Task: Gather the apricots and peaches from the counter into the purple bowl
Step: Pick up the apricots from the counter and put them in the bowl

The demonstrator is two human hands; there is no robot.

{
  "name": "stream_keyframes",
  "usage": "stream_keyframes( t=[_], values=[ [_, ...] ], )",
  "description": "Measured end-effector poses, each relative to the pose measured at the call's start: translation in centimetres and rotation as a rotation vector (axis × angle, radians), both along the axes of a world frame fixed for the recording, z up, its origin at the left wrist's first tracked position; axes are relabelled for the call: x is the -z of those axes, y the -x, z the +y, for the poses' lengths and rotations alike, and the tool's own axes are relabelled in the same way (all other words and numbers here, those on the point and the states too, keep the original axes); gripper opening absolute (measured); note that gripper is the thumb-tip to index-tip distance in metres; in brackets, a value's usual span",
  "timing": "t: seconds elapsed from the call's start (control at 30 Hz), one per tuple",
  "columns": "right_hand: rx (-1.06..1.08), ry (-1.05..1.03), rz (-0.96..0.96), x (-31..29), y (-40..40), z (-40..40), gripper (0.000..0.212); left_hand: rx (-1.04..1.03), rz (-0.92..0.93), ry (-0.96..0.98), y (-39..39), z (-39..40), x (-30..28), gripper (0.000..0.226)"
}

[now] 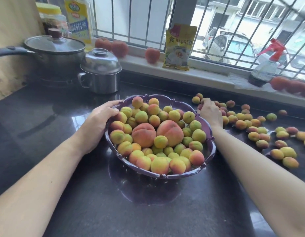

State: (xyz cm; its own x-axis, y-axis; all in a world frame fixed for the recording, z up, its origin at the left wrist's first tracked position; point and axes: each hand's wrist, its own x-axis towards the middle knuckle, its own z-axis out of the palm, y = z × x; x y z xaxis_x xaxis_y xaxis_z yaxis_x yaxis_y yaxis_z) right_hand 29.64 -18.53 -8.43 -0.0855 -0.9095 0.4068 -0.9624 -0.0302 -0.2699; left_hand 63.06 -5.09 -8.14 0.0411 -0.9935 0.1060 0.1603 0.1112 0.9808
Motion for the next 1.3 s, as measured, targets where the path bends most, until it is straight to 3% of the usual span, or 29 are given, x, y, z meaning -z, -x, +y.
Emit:
stream_keyframes(
  t=[0.17,0.27,0.4,0.53,0.57,0.67,0.83,0.97,1.13,1.3],
  values=[
    [-0.110,0.059,-0.146,0.0,0.0,0.9,0.038,0.001,0.010,0.003,0.0,-0.1,0.1,0.051],
    [-0.190,0.056,-0.264,-0.4,0.0,1.7,0.037,-0.001,-0.009,0.011,0.0,0.0,0.1,0.051],
    [-0.155,0.014,-0.525,-2.1,0.8,3.2,0.027,0.000,-0.013,0.024,0.0,0.1,-0.1,0.049],
    [-0.185,-0.021,-0.938,-7.7,0.7,6.3,0.026,0.016,-0.001,0.034,0.2,0.3,-0.2,0.047],
    [-0.217,0.007,-0.905,-9.4,0.2,7.1,0.028,0.015,-0.002,0.036,0.1,0.3,-0.2,0.048],
    [-0.353,0.075,-0.521,-13.2,-1.5,9.5,0.037,0.019,-0.004,0.035,0.1,0.2,-0.1,0.049],
    [-0.542,-0.247,-0.125,-13.4,-4.2,13.5,0.053,0.017,-0.001,0.025,-0.1,0.1,0.1,0.050],
    [-0.529,-0.195,0.301,-10.9,-4.7,13.7,0.032,0.017,-0.027,0.028,-0.2,0.1,0.1,0.049],
    [-0.539,-0.165,0.514,-9.9,-5.4,13.0,0.019,0.033,-0.017,0.037,-0.1,0.2,0.1,0.048],
    [-0.480,-0.203,0.536,-10.4,-5.5,13.0,0.024,0.028,-0.021,0.037,0.0,0.4,0.0,0.037]
  ],
)
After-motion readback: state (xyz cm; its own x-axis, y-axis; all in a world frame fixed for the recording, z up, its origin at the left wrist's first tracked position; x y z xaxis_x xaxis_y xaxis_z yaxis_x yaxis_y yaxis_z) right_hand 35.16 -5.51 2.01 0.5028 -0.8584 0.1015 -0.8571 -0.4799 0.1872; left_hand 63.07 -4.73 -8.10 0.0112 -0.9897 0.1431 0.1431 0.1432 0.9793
